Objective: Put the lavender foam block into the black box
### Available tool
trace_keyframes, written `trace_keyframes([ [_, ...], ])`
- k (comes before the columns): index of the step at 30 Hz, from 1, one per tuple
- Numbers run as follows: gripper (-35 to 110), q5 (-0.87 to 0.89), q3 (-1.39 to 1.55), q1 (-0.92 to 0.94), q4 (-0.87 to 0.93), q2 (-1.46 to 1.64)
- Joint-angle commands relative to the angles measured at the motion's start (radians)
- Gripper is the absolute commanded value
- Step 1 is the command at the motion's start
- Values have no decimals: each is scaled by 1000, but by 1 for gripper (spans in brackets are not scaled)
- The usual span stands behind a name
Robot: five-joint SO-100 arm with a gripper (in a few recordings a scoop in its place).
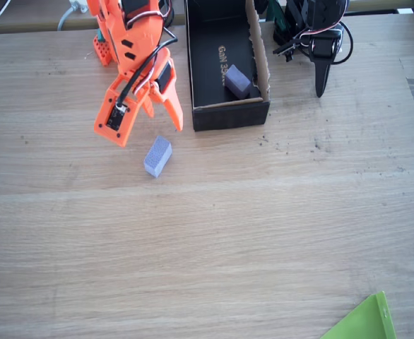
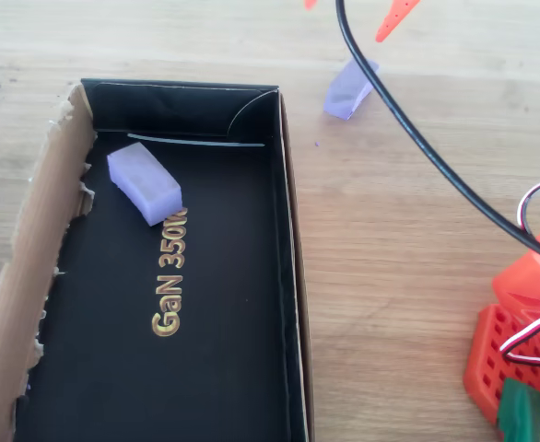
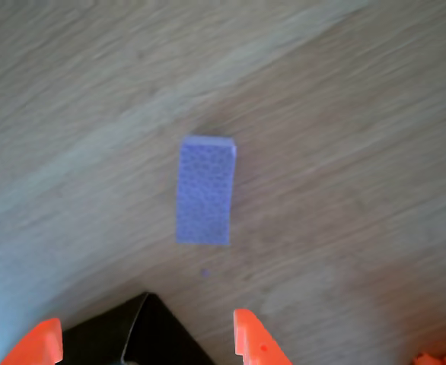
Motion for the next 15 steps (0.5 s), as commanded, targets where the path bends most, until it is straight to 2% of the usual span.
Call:
trace_keyframes([
  [1, 29, 5, 23, 37, 11, 46],
  [15, 28, -25, 46, 64, -11, 26],
])
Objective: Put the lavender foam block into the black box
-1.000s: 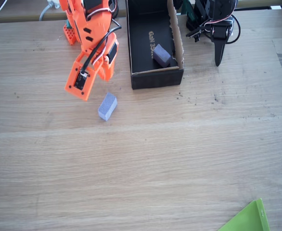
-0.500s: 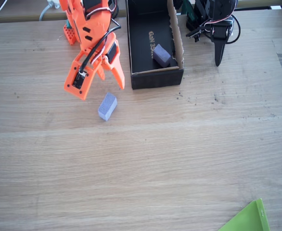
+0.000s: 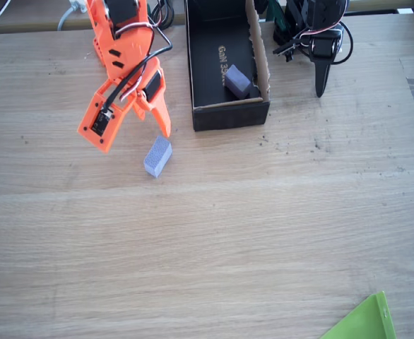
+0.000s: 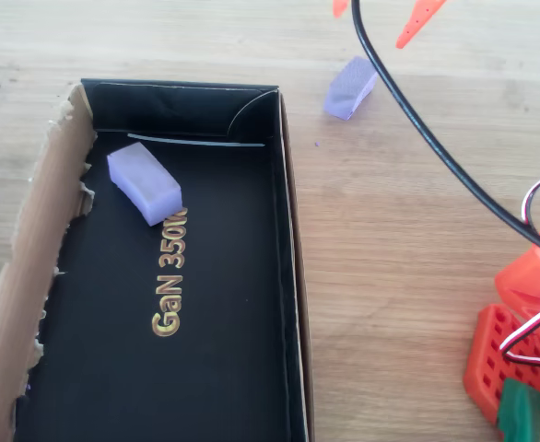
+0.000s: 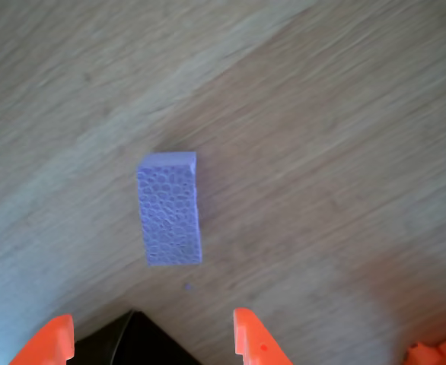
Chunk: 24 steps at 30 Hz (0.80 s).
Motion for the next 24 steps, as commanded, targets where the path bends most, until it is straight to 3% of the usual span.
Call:
trace_keyframes([
  [1, 28, 6, 5, 12, -17, 20],
  [9, 35, 3, 6, 21, -55, -41],
  [24, 33, -48, 25, 72, -141, -158],
])
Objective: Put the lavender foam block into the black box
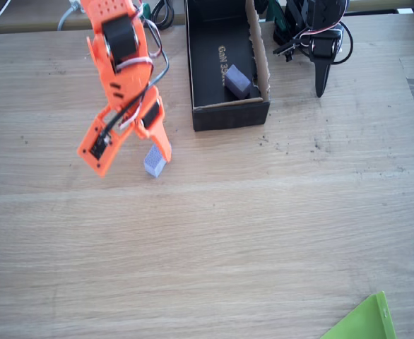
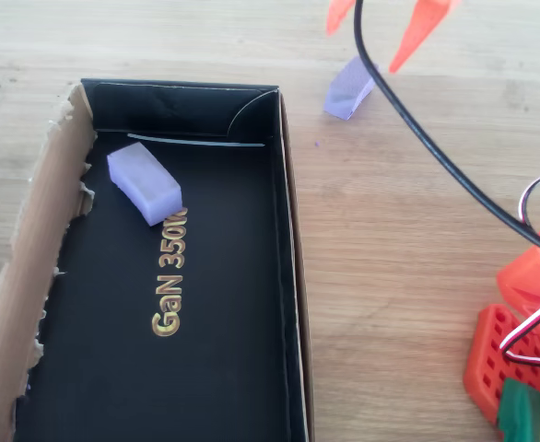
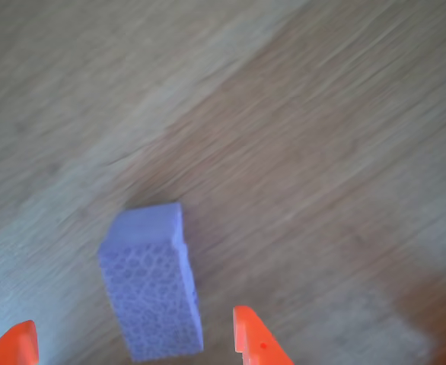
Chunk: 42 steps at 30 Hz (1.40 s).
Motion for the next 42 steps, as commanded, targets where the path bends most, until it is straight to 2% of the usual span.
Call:
trace_keyframes([
  [1, 33, 9, 2, 21, -26, 8],
  [15, 31, 23, 2, 15, -118, -77],
  [19, 26, 28, 2, 12, -126, -87],
  [23, 2, 32, 2, 8, -123, -91],
  [30, 0, 74, 6, -6, -54, -32],
  [35, 0, 60, 6, -52, 28, 89],
  [42, 0, -51, 29, -149, 163, 457],
])
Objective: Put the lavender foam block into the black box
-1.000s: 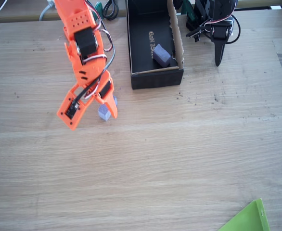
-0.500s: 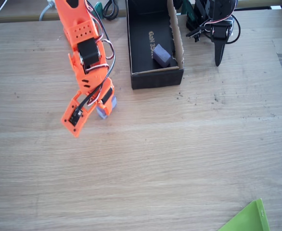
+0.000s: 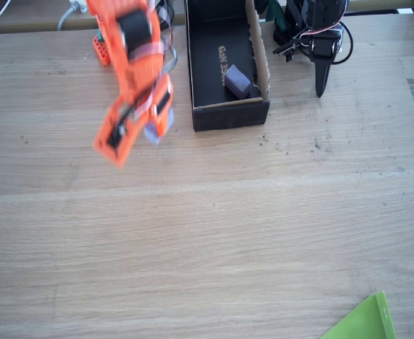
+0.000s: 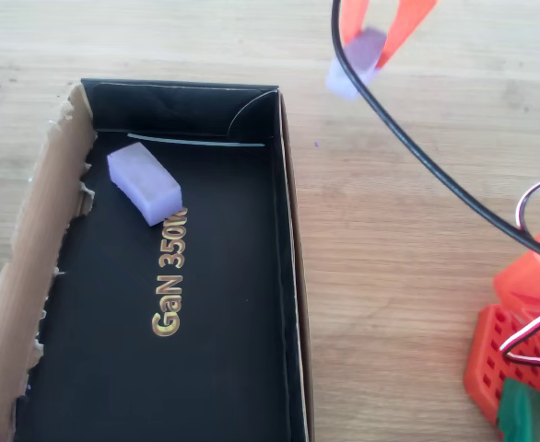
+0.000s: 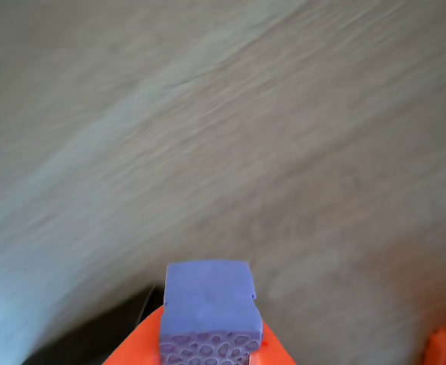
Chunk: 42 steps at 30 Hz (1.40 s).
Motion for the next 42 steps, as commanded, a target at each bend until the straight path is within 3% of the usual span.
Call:
trace_keyframes([
  [1, 0, -43, 60, -34, 41, 249],
  [12, 0, -3, 422, -138, 37, 729],
  [19, 0, -17, 463, -364, -60, 773],
  [30, 0, -97, 252, -703, -206, 385],
  [37, 0, -63, -84, -796, -189, 29],
  [42, 0, -60, -120, -805, -186, 8],
])
